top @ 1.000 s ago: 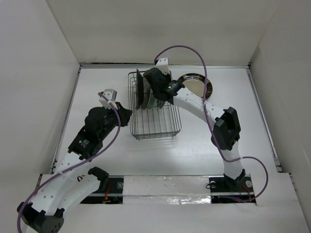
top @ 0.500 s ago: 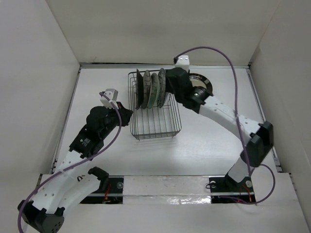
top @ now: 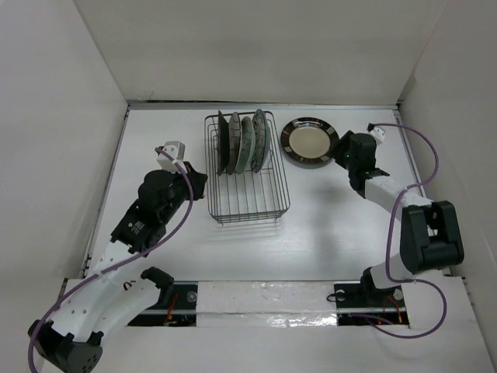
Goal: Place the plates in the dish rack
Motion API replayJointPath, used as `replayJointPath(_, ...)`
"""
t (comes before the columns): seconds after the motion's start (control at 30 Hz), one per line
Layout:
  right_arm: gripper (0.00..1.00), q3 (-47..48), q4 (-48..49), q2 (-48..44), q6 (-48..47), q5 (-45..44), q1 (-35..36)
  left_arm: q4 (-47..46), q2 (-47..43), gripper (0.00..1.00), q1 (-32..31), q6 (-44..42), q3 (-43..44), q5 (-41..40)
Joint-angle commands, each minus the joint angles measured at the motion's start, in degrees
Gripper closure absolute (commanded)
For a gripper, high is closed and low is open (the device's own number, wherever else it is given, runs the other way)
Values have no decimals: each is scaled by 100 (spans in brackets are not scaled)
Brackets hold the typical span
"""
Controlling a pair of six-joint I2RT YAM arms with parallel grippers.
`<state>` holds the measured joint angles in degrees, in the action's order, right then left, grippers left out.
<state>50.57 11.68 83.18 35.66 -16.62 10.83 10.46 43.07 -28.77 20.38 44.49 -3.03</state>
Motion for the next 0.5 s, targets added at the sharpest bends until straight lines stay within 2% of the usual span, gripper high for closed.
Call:
replayJointPath(0.0,39,-239,1072,365,722,1036,-483,-351,-228,100,21,-52,-2,-399)
replayJointPath(0.03,35,-292,1334,636,941,1334,-590,-369,-237,100,21,-52,-19,-409)
replayJointPath(0.1,31,-345,1547,901,1092,1556,-757,-378,-203,87,21,-69,-28,-357)
replayJointPath(0.13,31,-354,1600,1006,1231,1548,-827,-369,-133,76,21,-87,-19,-348)
replayJointPath(0.23,30,-259,1802,1446,1391,1618,-828,-395,-18,61,21,-96,-2,-383)
replayJointPath(0.47,32,198,2364,2562,2075,2505,-881,-386,-9,61,21,-122,-2,-541)
